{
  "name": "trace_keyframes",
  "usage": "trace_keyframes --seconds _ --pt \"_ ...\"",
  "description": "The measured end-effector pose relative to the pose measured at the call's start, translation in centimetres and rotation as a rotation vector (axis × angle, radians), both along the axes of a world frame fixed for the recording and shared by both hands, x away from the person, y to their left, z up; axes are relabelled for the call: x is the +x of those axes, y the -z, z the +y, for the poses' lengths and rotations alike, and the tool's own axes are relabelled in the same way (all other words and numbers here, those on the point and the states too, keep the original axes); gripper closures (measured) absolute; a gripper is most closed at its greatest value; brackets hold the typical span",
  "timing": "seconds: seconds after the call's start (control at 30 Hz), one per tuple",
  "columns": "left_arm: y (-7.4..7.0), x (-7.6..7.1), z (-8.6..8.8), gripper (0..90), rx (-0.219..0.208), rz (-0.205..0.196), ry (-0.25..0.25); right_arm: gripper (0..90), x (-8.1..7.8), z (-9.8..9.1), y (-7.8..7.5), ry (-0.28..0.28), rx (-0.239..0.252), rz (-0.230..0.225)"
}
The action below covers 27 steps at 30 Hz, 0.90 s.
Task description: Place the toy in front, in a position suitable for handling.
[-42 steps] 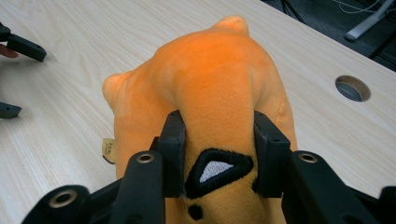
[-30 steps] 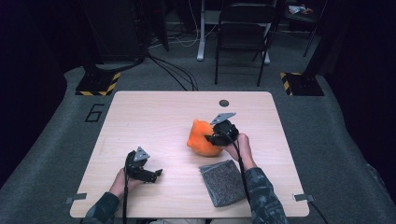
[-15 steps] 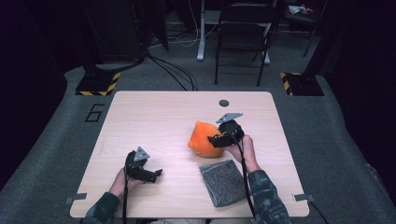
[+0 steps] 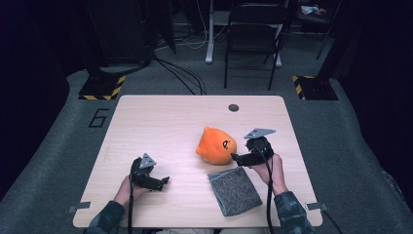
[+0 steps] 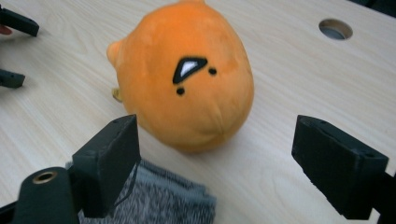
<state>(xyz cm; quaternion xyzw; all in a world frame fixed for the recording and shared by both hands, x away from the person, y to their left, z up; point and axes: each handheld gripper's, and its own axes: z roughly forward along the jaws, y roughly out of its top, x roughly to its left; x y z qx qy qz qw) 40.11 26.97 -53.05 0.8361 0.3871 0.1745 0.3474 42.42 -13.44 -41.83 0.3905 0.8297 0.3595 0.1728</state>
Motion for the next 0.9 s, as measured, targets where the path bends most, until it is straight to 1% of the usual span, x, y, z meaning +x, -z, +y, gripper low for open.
trace_keyframes --seconds 0.03,0.1,0.2,0.23,0.3,0.37,0.4,0.47,0.5,0.53,0.57,0.7,0.73,0.8,0.83,0.87,0.9 --pt "0.0 0.0 0.0 0.0 0.000 0.000 0.000 13.7 -0.3 -0.2 0.1 0.008 0.003 0.008" --pt "0.0 0.0 0.0 0.0 0.000 0.000 0.000 13.7 -0.8 -0.7 0.3 0.020 0.008 0.007" --pt "0.0 0.0 0.0 0.0 0.000 0.000 0.000 13.5 -1.7 -1.4 0.7 0.035 0.014 0.026" --pt "0.0 0.0 0.0 0.0 0.000 0.000 0.000 13.3 -1.9 -1.7 0.9 0.033 0.005 0.020" --pt "0.0 0.0 0.0 0.0 0.000 0.000 0.000 12.8 -2.4 -1.8 1.0 0.052 0.000 0.041" --pt "0.0 0.0 0.0 0.0 0.000 0.000 0.000 12.0 -2.8 -2.0 1.2 0.057 0.000 0.046" --pt "0.0 0.0 0.0 0.0 0.000 0.000 0.000 11.0 -3.1 -2.1 1.3 0.060 -0.009 0.044" --pt "0.0 0.0 0.0 0.0 0.000 0.000 0.000 10.6 -3.7 -2.2 1.5 0.070 -0.004 0.050" --pt "0.0 0.0 0.0 0.0 -0.001 0.001 0.001 10.0 -3.9 -2.3 1.7 0.070 -0.013 0.051" --pt "0.0 0.0 0.0 0.0 -0.001 0.000 0.000 8.6 -4.3 -2.3 1.8 0.084 -0.022 0.058" --pt "0.0 0.0 0.0 0.0 -0.001 0.000 0.000 8.2 -4.5 -2.4 2.0 0.071 -0.030 0.062" --pt "0.0 0.0 0.0 0.0 -0.001 0.000 0.003 5.6 -5.7 -2.7 3.0 0.080 -0.054 0.091" --pt "0.0 0.0 0.0 0.0 0.000 0.000 0.002 4.7 -5.9 -2.7 3.2 0.085 -0.069 0.103" --pt "0.0 0.0 0.0 0.0 0.000 0.000 0.002 4.4 -6.3 -2.7 3.6 0.083 -0.071 0.107" --pt "0.0 0.0 0.0 0.0 -0.001 0.001 0.002 4.3 -6.6 -2.6 3.8 0.084 -0.076 0.124" --pt "0.0 0.0 0.0 0.0 0.000 0.001 0.004 3.9 -6.8 -2.4 4.0 0.078 -0.080 0.114" --pt "0.0 0.0 0.0 0.0 -0.001 0.000 0.004 3.6 -7.1 -2.2 4.1 0.082 -0.087 0.128"
